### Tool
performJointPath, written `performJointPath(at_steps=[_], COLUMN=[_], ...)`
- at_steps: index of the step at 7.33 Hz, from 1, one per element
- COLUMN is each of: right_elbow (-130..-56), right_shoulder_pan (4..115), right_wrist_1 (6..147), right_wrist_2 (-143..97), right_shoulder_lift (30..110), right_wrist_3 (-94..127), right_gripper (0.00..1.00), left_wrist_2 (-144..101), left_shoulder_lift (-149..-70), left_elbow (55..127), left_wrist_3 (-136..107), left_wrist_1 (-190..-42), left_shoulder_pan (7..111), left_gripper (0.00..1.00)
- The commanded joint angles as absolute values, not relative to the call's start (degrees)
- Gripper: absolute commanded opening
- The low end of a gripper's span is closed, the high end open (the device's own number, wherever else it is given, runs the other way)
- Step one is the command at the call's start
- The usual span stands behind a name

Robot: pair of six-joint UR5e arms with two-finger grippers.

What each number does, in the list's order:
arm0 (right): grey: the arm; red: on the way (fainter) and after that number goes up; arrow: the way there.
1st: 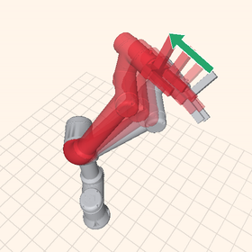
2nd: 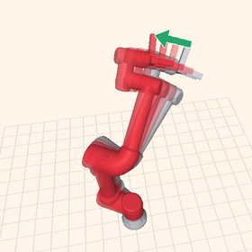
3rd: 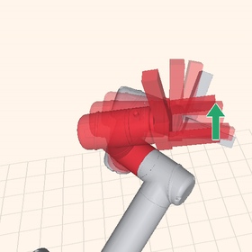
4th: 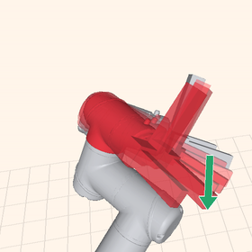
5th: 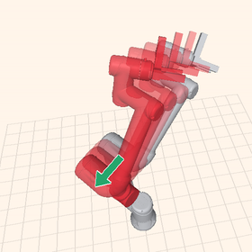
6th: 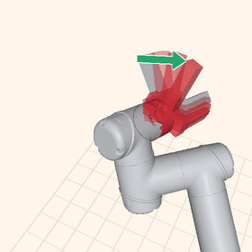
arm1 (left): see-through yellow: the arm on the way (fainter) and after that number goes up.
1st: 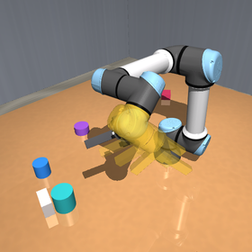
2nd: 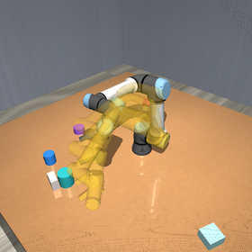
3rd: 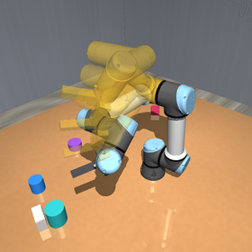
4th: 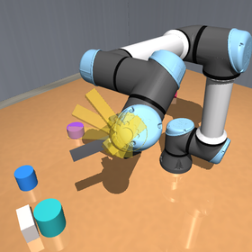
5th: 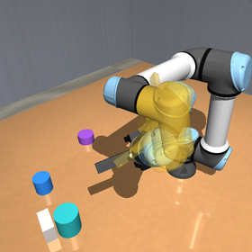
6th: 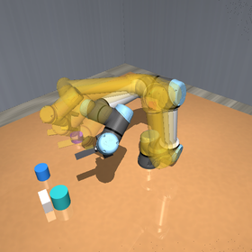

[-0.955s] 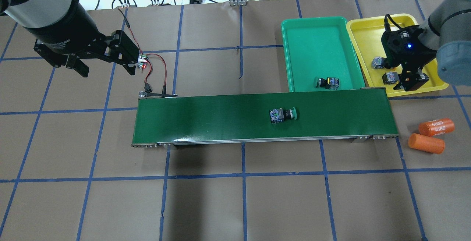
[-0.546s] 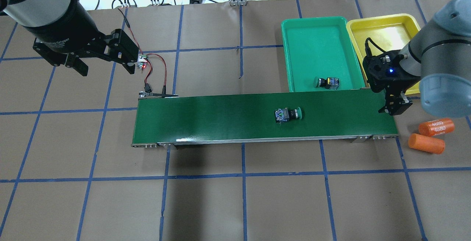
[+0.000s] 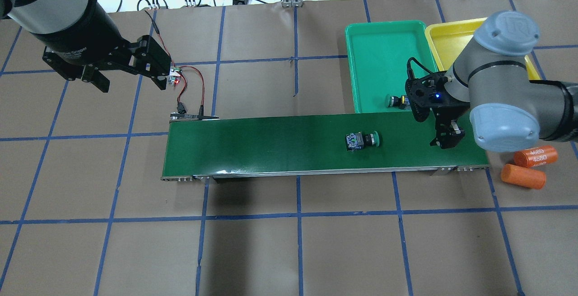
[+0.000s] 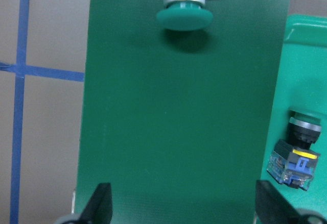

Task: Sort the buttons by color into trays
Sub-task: 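Grasp the green-capped button with the right gripper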

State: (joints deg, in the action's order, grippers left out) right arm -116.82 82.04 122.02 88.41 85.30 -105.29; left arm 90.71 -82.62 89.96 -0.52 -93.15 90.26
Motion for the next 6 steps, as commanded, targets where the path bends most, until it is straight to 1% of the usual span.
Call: performJointPath(at_steps=[1, 4, 6], right_elbow=[-117.2, -118.0, -117.9], right_shoulder_pan=[86.8, 91.1, 91.6], right_wrist_1=[123.5, 124.7, 128.7], right_wrist_2=[92.4, 92.3, 91.7], right_shoulder_lift=[84.5, 83.0, 81.3], right_wrist_3=[-102.1, -95.2, -92.8], right_gripper=[1.00, 1.00, 0.98], left_wrist_2=[90.7, 90.7, 90.7], left_shoulder_lift=[-82.6, -82.5, -82.5], left_elbow=[90.0, 90.0, 90.0], left_wrist_3=[-0.5, -0.5, -0.5], left_wrist_1=[-93.1, -93.1, -93.0], left_shoulder_pan=[90.3, 90.3, 90.3], left_gripper=[1.00, 1.00, 1.00])
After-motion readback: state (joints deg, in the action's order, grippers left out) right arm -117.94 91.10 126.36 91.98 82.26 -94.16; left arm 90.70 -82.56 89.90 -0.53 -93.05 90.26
